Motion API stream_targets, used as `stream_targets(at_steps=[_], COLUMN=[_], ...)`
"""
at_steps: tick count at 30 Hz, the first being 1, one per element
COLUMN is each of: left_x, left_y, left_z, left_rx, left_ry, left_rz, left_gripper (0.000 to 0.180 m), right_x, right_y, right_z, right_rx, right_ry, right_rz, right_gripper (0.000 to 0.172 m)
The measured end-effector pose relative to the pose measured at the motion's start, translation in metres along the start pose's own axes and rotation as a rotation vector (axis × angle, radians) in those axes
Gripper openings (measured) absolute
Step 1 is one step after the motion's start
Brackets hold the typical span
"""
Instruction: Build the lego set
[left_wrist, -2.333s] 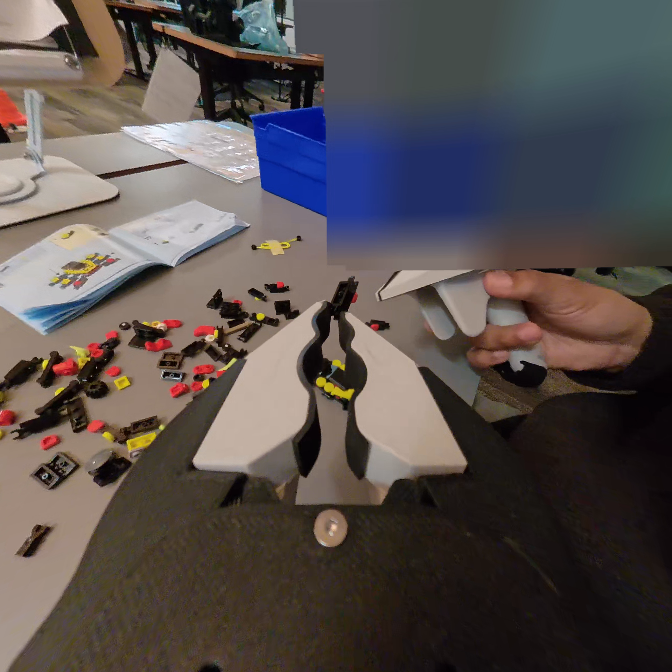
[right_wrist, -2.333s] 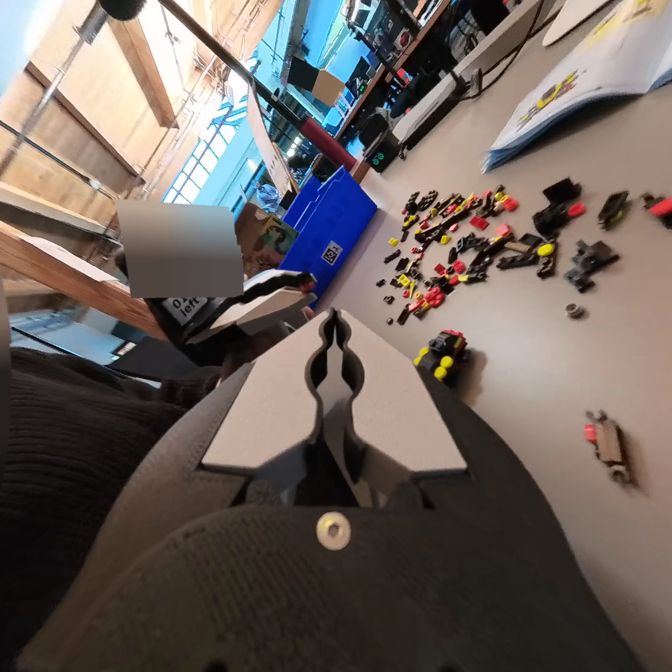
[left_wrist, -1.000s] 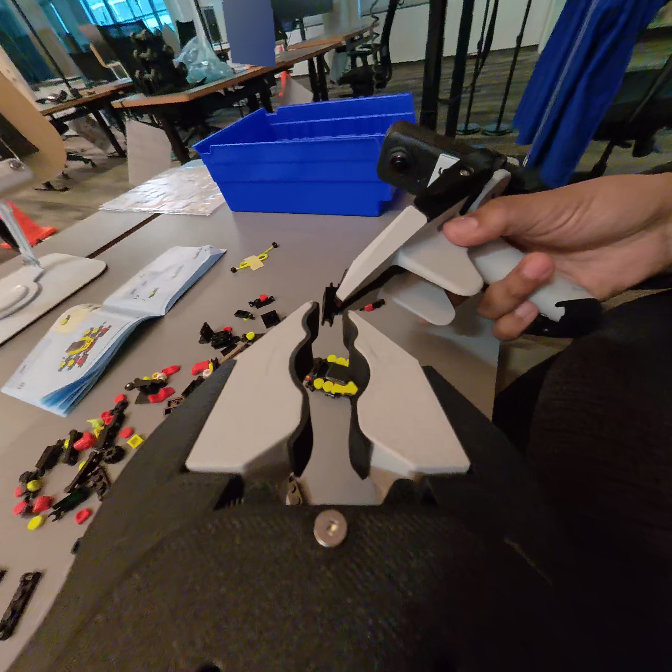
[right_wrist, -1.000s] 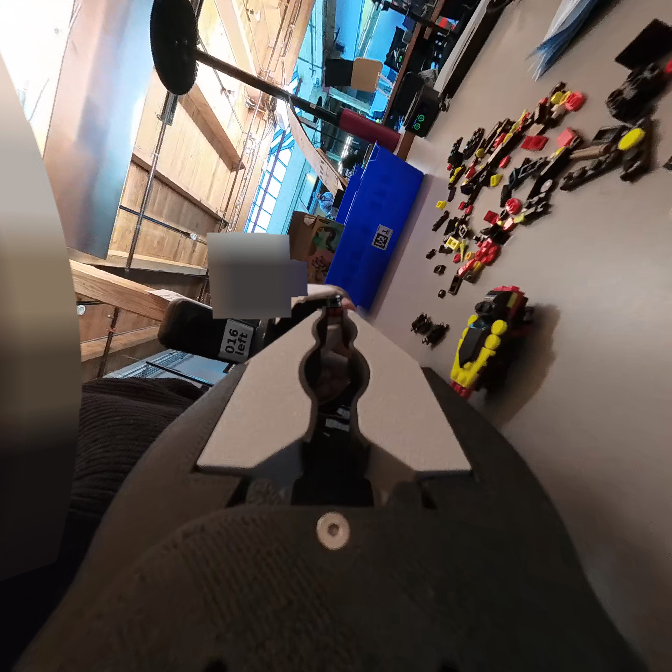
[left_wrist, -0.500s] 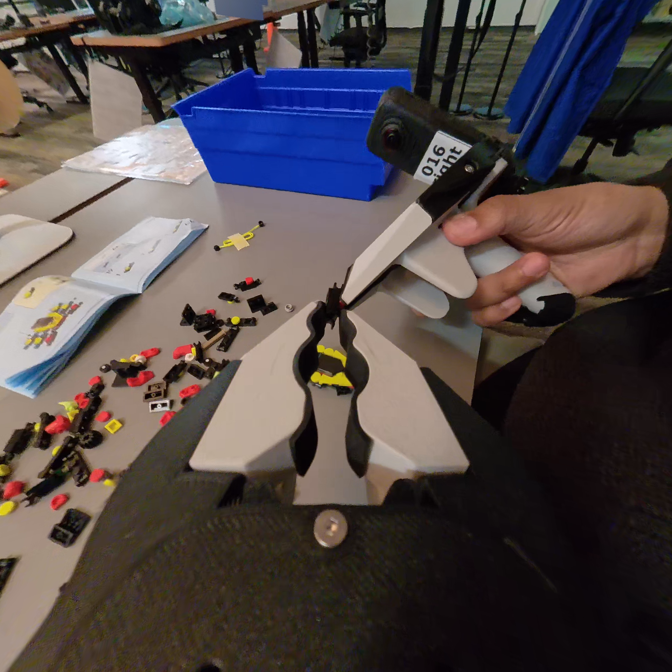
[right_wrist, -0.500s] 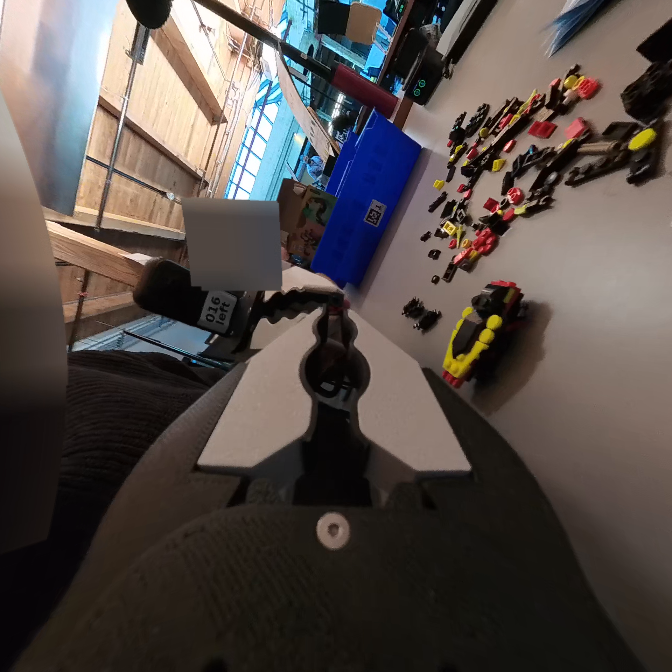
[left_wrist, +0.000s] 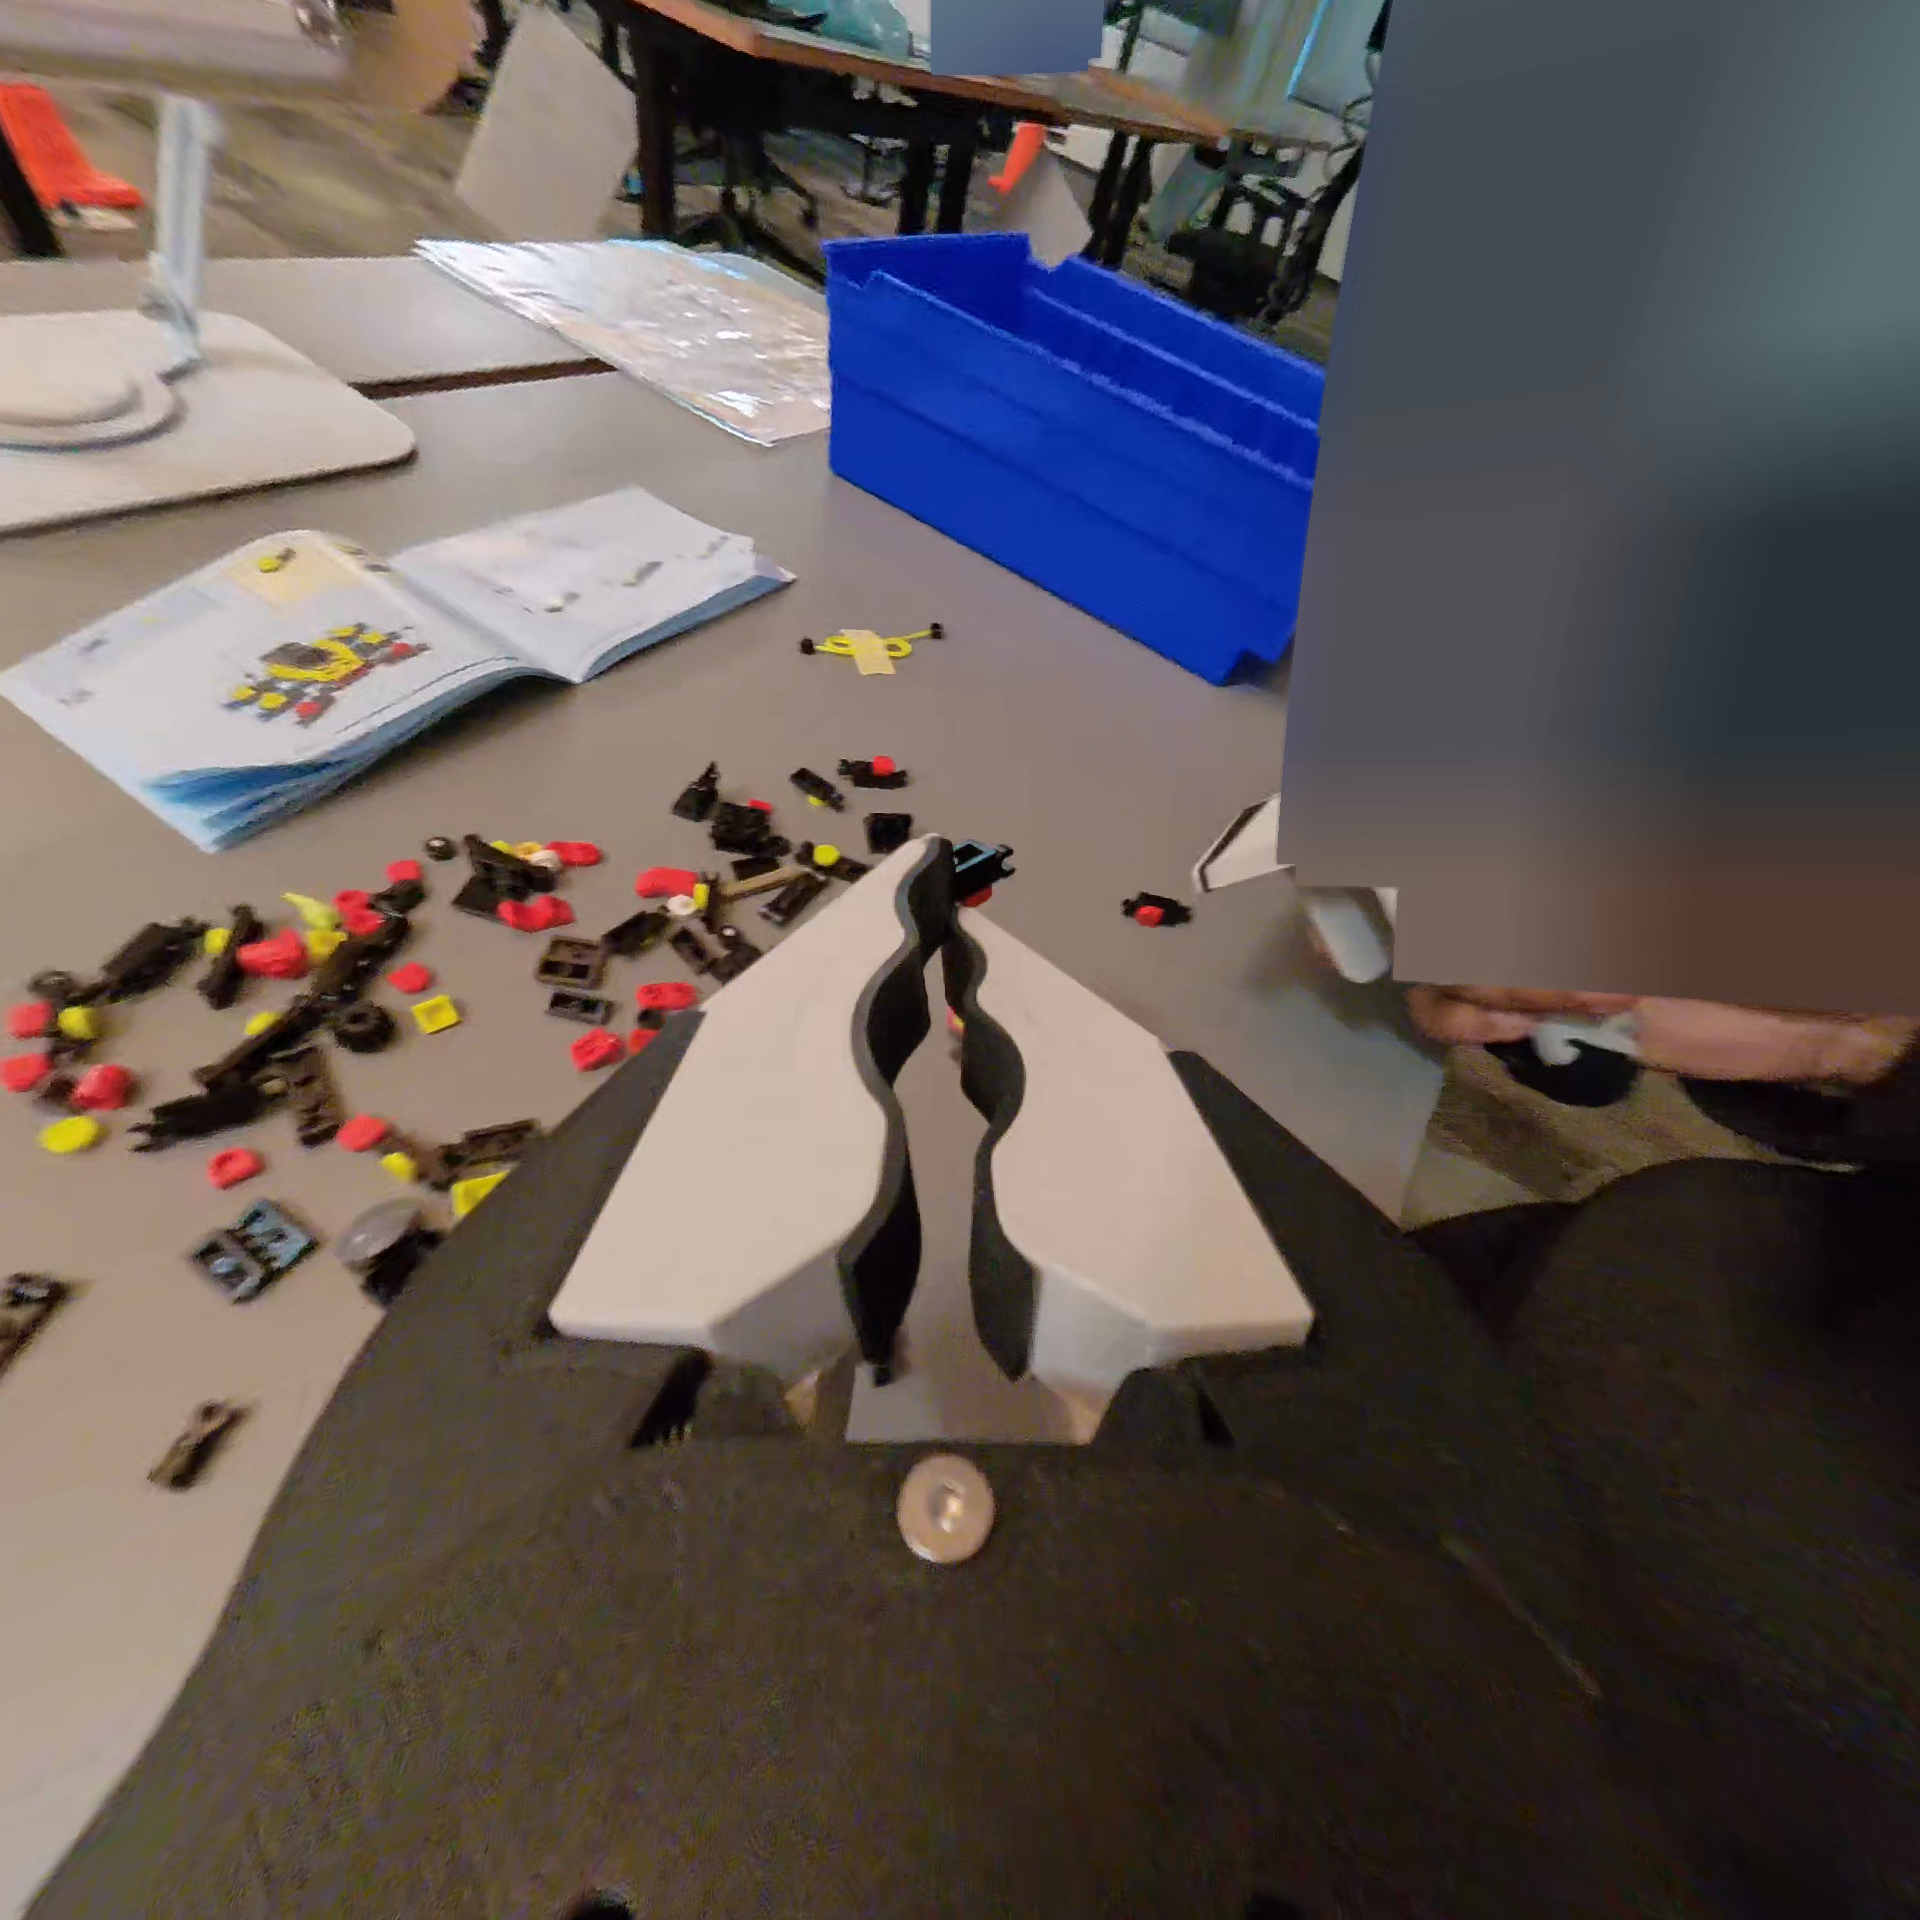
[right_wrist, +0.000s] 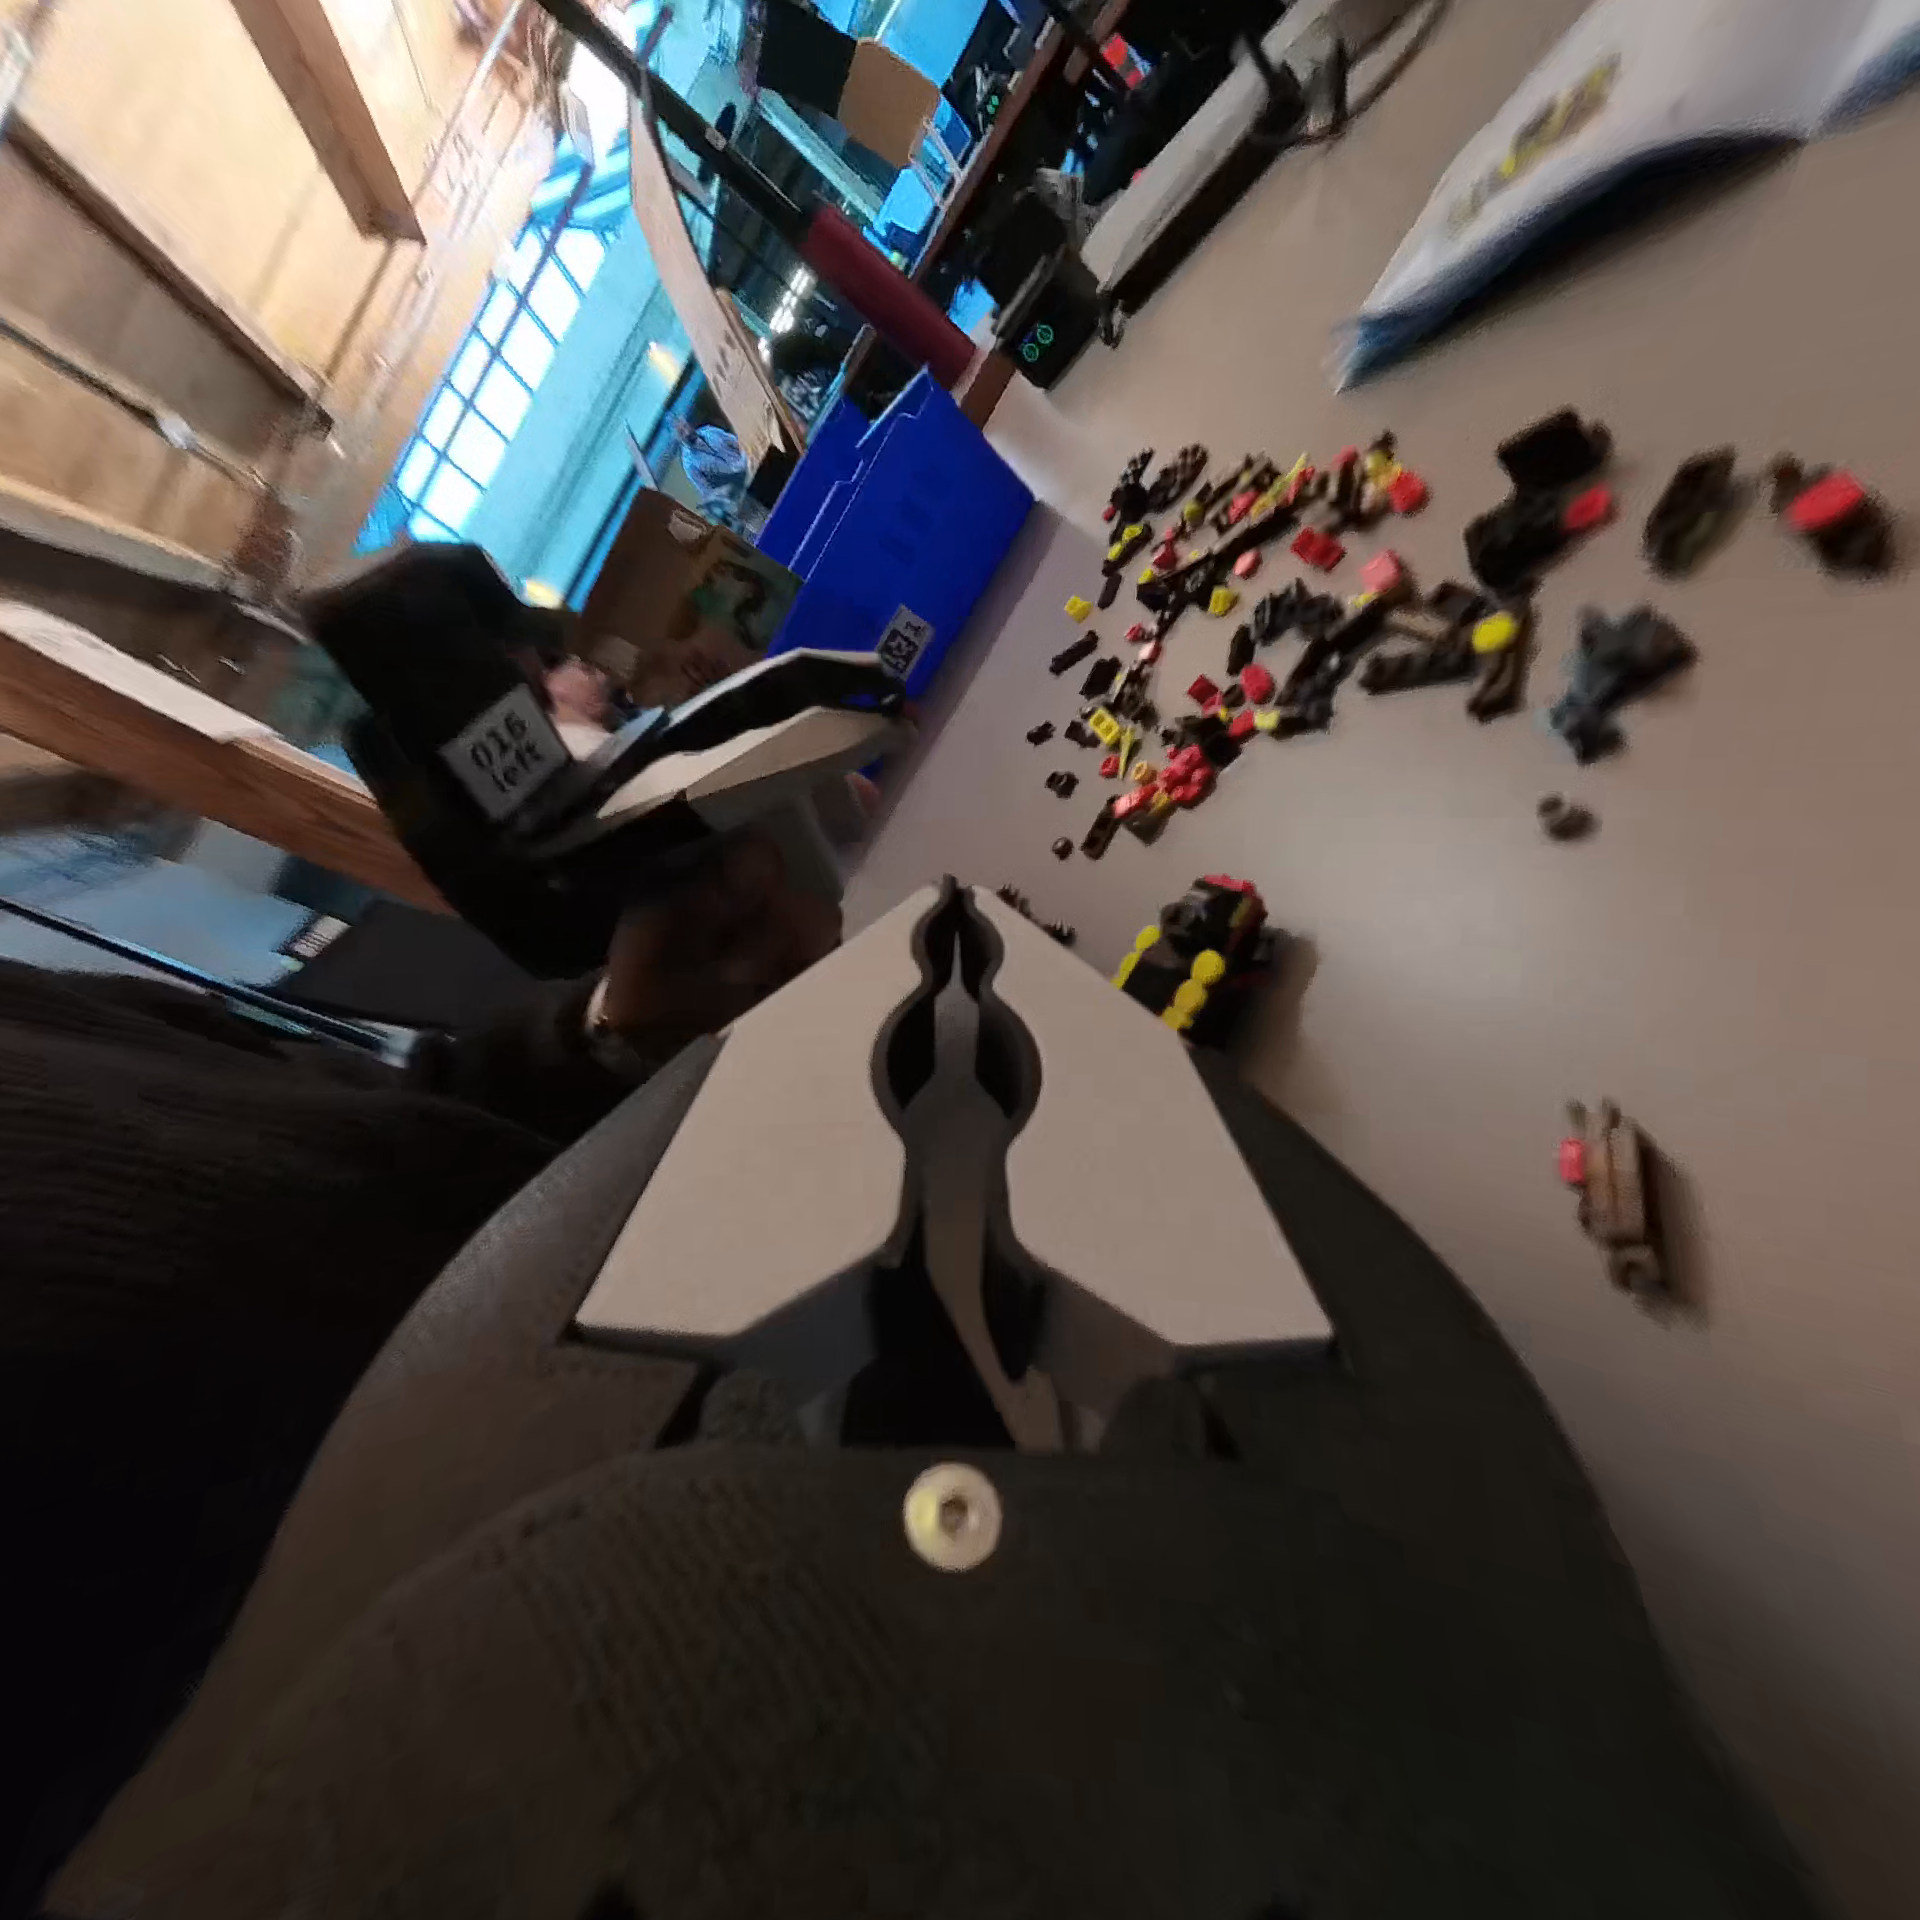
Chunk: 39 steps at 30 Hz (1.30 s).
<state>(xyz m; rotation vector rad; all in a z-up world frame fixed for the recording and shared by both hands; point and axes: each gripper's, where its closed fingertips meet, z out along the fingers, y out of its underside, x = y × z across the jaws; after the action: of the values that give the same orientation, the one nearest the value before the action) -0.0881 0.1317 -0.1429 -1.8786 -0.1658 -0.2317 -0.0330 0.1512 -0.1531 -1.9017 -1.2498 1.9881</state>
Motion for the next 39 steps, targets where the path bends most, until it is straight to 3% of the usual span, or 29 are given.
stream_targets(at_steps=[7,12,16,23,30,36,39], left_x=[0.015,0.026,0.037,0.058,0.07,0.073,0.073], left_y=[0.016,0.017,0.017,0.018,0.018,0.006,0.003], left_z=[0.01,0.009,0.008,0.007,0.002,-0.005,-0.009], left_rx=[-0.035,-0.035,-0.045,-0.081,-0.119,-0.052,-0.026], left_ry=[0.232,0.345,0.452,0.56,0.684,0.74,0.738], left_rz=[-0.456,-0.608,-0.712,-0.714,-0.772,-0.717,-0.638], left_gripper=[0.0,0.0,0.0,0.0,0.0,0.001,0.012], right_x=[-0.014,-0.022,-0.022,-0.022,-0.029,-0.039,-0.038], right_y=[-0.007,-0.001,0.0,0.011,0.016,0.008,0.001], right_z=[0.004,0.014,0.013,0.014,0.007,0.005,0.002], right_rx=[-0.038,-0.061,-0.081,-0.133,-0.161,-0.101,-0.063], right_ry=[0.214,0.181,0.16,0.065,-0.007,-0.163,-0.22], right_rz=[-0.648,-0.753,-0.794,-0.696,-0.695,-0.333,-0.154], right_gripper=[0.009,0.03,0.035,0.03,0.01,0.01,0.009])
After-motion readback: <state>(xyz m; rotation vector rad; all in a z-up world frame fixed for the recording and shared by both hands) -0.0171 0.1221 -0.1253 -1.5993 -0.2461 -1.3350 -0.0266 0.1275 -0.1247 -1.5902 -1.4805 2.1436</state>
